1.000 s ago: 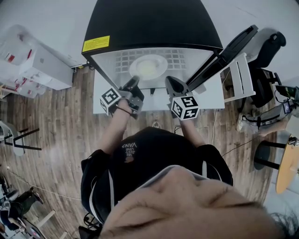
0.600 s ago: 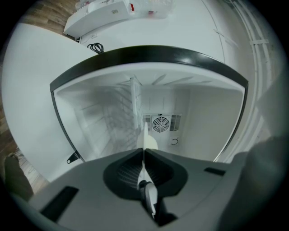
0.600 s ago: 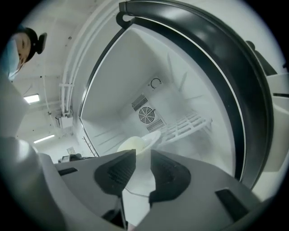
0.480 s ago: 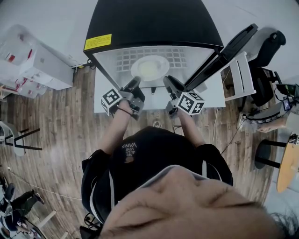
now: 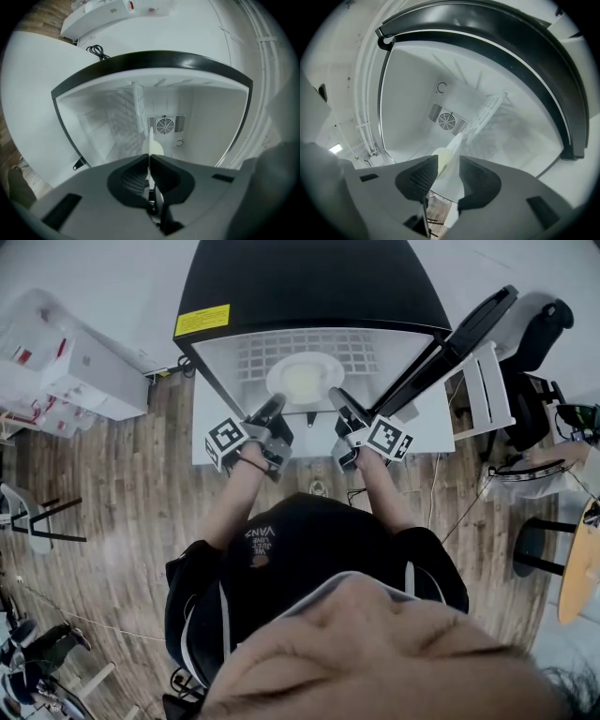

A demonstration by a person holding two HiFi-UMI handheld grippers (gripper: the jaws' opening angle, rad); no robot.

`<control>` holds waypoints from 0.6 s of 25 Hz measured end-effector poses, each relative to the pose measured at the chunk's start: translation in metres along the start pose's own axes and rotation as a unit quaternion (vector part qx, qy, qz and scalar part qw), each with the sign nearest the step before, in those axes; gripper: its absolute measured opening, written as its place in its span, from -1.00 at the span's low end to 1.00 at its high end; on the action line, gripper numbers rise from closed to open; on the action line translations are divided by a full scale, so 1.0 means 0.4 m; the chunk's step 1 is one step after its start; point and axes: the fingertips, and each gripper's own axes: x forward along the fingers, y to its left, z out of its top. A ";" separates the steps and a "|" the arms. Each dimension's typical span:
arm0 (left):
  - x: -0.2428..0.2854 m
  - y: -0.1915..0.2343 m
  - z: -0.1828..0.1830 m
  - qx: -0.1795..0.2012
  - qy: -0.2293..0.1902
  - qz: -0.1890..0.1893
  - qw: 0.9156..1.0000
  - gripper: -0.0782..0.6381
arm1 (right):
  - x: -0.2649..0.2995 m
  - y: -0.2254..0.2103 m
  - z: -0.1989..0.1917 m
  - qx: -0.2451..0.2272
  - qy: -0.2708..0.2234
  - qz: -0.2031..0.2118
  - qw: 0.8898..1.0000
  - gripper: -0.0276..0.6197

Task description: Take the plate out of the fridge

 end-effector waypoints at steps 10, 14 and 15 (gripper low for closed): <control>-0.016 0.004 -0.013 0.005 0.017 -0.002 1.000 -0.70 | -0.001 -0.014 -0.008 0.042 -0.018 -0.012 0.999 -0.53; -0.011 0.004 -0.018 0.010 0.023 -0.003 1.000 -0.70 | -0.002 -0.017 -0.003 0.044 -0.023 -0.015 0.999 -0.66; -0.011 0.003 -0.019 0.012 0.024 -0.002 1.000 -0.70 | -0.003 -0.017 -0.004 0.044 -0.023 -0.017 0.999 -0.66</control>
